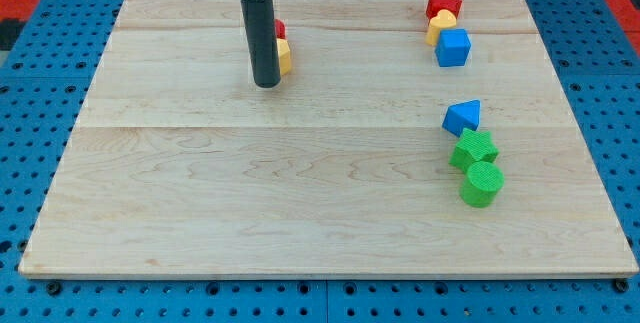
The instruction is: Move arm away from the yellow hexagon
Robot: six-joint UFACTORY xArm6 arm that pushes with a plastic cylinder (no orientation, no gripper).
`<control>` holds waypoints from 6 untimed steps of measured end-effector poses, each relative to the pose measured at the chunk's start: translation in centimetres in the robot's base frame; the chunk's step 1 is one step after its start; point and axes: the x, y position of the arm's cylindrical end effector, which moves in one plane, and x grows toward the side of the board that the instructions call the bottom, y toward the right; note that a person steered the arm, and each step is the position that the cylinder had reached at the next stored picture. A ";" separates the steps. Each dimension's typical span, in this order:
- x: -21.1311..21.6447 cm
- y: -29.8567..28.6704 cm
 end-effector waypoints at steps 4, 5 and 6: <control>0.3 30.4; -3.0 35.4; -8.0 38.8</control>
